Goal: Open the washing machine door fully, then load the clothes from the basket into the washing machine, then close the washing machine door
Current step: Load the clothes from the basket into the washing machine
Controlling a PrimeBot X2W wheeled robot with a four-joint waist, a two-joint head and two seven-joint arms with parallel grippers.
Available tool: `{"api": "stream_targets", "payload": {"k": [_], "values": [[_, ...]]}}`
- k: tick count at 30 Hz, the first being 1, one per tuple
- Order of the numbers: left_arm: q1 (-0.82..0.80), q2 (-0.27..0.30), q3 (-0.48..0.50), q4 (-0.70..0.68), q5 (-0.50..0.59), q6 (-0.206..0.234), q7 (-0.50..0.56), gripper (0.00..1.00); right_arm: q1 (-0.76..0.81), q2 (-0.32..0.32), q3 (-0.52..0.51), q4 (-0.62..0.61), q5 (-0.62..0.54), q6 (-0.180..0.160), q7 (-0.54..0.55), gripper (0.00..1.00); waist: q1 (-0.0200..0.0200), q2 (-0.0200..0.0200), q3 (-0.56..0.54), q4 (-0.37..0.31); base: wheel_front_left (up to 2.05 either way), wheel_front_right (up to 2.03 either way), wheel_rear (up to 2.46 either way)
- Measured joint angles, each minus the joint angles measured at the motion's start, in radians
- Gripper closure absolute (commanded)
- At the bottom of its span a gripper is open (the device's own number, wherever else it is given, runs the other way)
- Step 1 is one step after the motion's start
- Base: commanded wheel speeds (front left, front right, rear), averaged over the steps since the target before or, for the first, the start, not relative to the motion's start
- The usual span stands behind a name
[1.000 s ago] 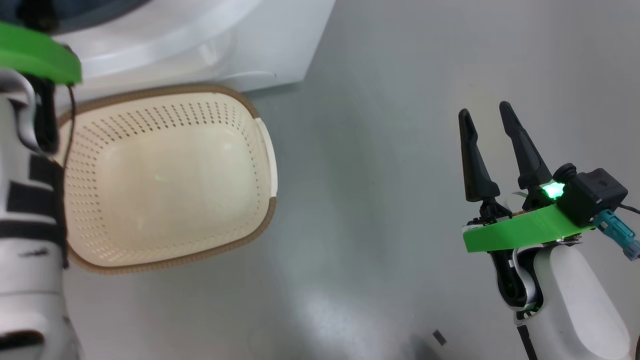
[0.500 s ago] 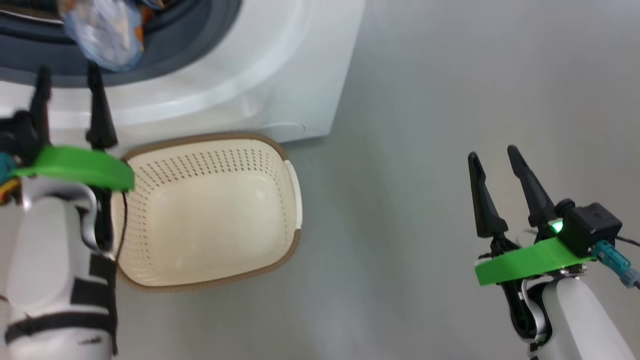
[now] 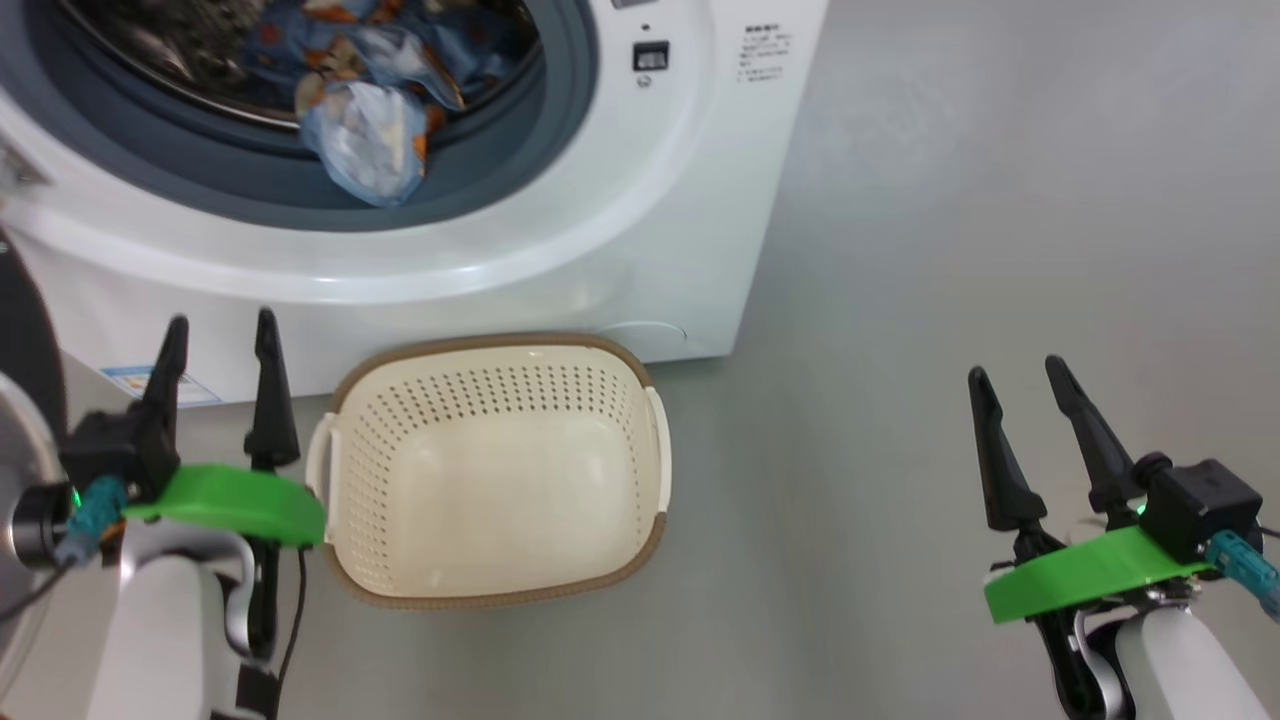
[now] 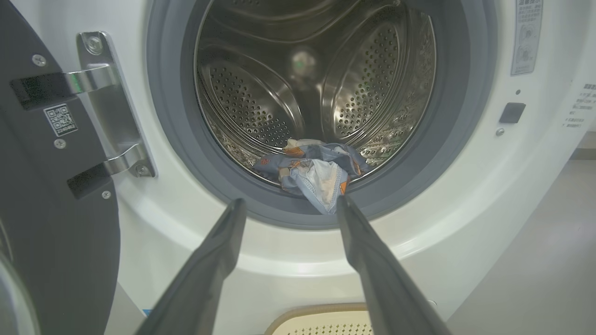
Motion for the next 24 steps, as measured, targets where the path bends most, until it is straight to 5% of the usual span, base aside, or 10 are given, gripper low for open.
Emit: {"api": "stream_targets", "payload": {"k": [24], "values": [[0.331,-0.006,0.026,-0.234,0.01,-0.003,0.001,0.0,0.109,-0.019,-0.032,0.001,0.0,0.0,0.0,0.0,0.0,0.0,-0.129,0.04,0.0,0.0,0.0]]}}
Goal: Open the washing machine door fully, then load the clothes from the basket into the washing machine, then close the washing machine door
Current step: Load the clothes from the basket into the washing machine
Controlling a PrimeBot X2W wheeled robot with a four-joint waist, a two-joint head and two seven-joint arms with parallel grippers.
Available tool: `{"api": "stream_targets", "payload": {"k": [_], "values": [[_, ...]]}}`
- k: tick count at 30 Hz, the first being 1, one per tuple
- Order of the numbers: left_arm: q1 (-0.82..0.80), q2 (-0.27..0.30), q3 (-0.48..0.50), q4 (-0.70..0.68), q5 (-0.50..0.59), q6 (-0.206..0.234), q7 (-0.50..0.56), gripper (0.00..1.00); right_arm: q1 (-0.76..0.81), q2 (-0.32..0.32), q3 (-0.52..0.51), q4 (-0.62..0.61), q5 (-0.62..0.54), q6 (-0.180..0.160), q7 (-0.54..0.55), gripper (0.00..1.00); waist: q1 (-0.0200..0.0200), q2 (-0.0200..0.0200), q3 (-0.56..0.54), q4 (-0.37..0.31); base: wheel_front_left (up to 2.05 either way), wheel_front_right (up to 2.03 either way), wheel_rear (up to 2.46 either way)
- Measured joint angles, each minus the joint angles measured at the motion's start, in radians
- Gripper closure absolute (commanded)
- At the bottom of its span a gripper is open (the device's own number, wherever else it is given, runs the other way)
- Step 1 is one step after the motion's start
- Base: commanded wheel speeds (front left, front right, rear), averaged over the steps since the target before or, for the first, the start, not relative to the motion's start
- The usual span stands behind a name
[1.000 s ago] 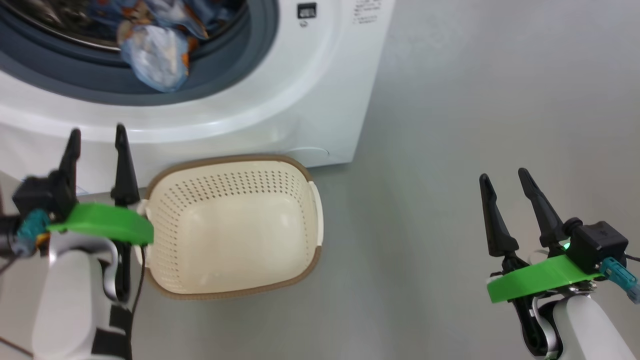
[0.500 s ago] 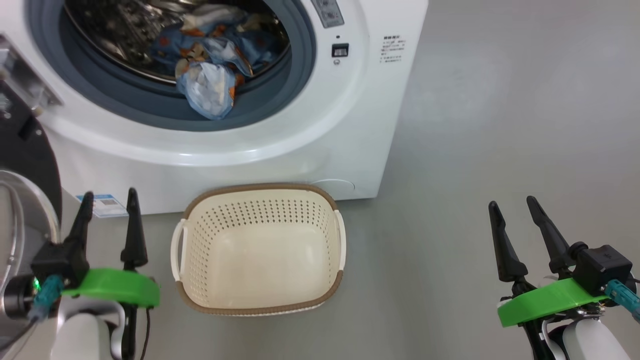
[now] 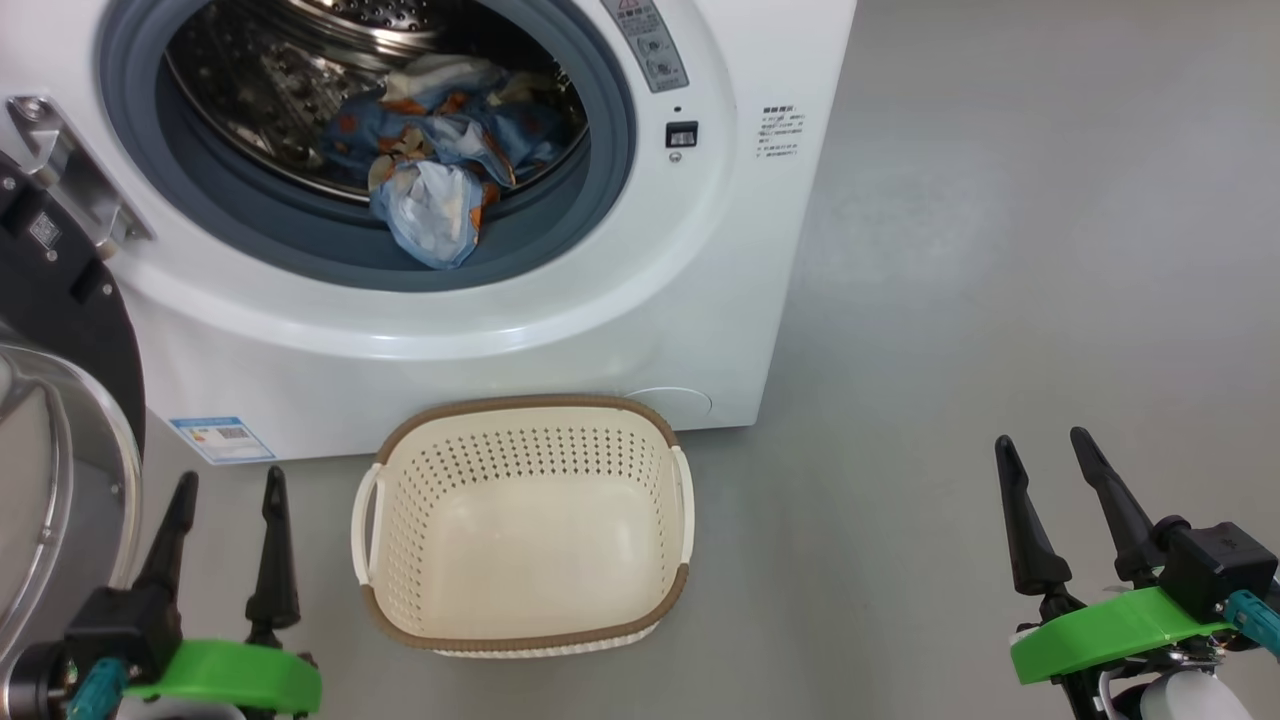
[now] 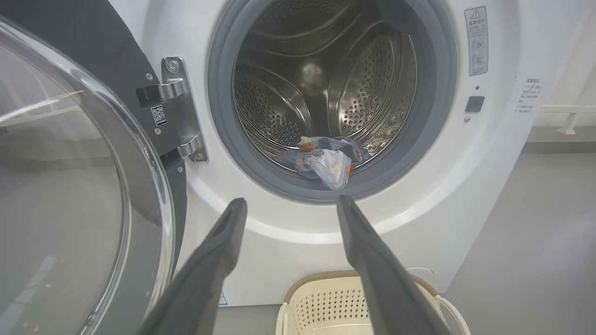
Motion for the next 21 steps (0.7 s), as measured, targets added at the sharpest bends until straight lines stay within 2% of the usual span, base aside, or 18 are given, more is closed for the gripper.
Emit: {"api": "stream_targets", "payload": {"k": [8,21], "values": [[0.058,-0.004,0.003,-0.037,-0.017,-0.001,0.0,0.0,0.012,0.001,-0.004,0.0,-0.002,0.0,0.0,0.0,0.0,0.0,-0.02,-0.001,0.0,0.0,0.0],[0.059,-0.003,-0.001,-0.05,-0.023,-0.001,0.0,0.0,0.023,0.002,-0.008,-0.004,-0.003,0.0,0.0,0.0,0.0,0.0,-0.023,0.004,0.0,0.0,0.0]]}}
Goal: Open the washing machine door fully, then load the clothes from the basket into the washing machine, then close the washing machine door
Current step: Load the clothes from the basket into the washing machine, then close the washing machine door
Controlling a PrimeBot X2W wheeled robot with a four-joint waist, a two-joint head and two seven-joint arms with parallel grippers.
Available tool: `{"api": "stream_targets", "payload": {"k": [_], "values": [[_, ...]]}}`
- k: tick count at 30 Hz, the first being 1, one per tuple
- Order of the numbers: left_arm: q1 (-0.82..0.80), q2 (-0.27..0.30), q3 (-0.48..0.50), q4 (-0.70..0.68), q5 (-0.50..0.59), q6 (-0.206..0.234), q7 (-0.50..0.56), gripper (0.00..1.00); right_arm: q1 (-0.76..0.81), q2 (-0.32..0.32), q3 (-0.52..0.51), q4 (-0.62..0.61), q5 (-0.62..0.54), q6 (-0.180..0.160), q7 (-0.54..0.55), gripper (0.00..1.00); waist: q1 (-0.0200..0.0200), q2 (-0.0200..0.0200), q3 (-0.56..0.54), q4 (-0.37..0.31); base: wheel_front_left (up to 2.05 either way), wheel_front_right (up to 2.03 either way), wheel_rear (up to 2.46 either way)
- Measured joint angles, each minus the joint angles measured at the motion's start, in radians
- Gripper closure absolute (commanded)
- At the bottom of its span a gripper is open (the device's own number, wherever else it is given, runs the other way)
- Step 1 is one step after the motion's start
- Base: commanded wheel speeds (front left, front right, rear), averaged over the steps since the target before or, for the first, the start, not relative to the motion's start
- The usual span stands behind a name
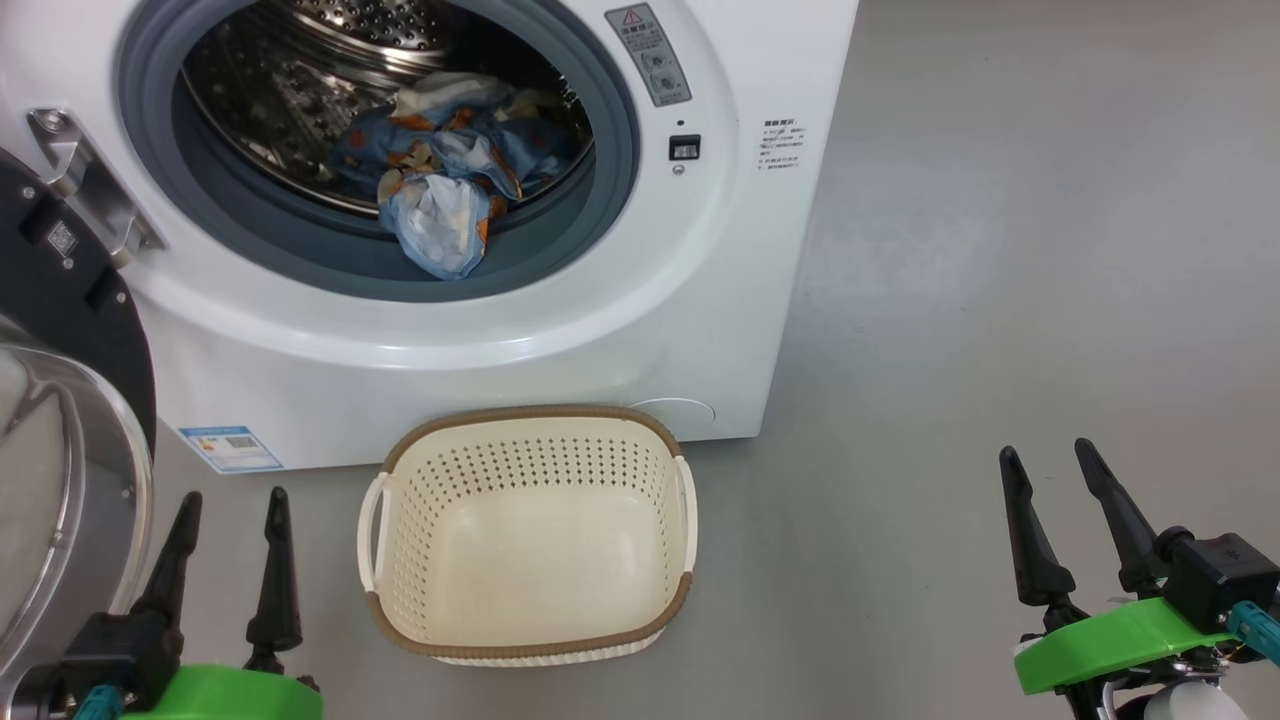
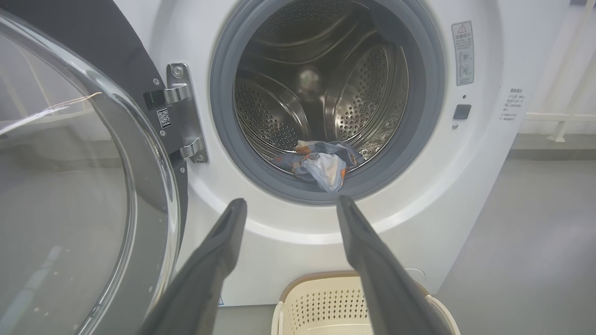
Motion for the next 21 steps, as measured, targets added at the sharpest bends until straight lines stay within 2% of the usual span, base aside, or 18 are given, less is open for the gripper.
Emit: {"api": "stream_targets", "payload": {"k": [8,21], "values": [[0.0,0.003,-0.005,0.0,-0.015,0.0,0.0,0.0,0.0,0.0,0.0,0.0,-0.002,0.0,0.0,0.0,0.0,0.0,0.001,0.004,-0.21,0.21,0.0],[0.0,0.006,-0.023,-0.006,-0.032,0.0,0.0,0.0,0.0,0.0,0.0,0.0,-0.002,0.0,0.0,0.0,0.0,0.0,0.004,0.008,-0.94,0.94,0.0]]}}
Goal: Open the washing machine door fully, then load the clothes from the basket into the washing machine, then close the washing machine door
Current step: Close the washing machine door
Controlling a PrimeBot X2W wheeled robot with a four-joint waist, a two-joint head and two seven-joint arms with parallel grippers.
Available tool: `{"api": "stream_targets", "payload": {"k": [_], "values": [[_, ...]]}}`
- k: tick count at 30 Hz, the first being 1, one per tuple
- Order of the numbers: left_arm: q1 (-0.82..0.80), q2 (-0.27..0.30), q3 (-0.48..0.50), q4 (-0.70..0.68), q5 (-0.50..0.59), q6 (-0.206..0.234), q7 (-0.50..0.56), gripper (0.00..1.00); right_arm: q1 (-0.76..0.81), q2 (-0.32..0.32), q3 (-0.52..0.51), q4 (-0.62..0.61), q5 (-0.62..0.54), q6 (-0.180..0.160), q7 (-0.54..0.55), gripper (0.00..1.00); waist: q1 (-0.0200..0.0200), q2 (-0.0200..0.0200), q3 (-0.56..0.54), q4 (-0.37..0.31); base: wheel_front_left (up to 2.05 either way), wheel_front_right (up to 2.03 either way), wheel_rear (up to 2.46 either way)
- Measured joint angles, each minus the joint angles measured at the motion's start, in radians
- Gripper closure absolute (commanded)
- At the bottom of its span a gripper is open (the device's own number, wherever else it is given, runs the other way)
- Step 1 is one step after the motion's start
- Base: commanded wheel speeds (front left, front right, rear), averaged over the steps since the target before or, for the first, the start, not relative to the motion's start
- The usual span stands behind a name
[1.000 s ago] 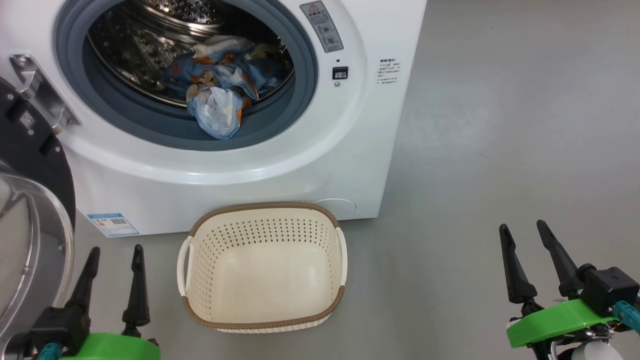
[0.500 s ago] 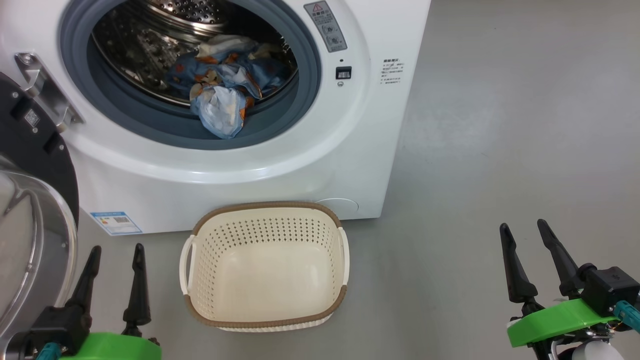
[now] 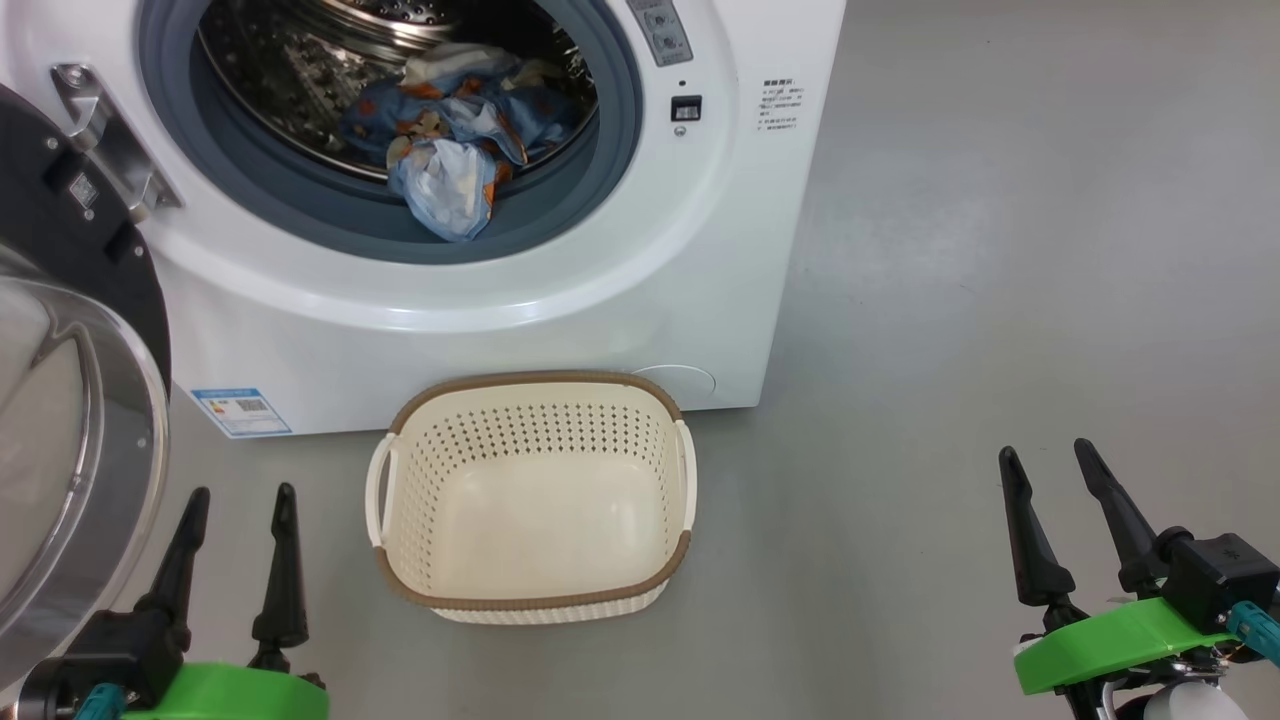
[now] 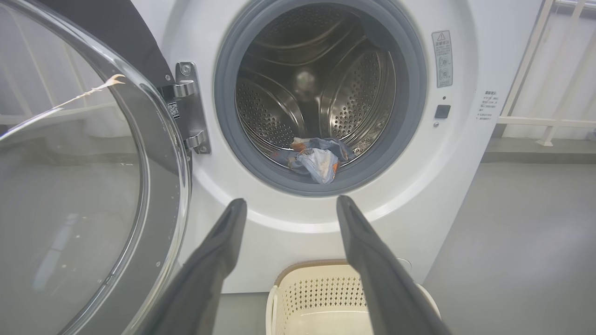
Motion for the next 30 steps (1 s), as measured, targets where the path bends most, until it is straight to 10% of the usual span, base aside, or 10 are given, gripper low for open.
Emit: {"api": "stream_targets", "payload": {"k": [30], "values": [[0.083,-0.026,0.024,-0.043,-0.006,0.0,0.0,0.0,-0.002,-0.029,0.079,0.001,0.0,0.0,0.0,0.0,0.0,0.0,-0.018,0.17,-0.03,0.03,0.0]]}}
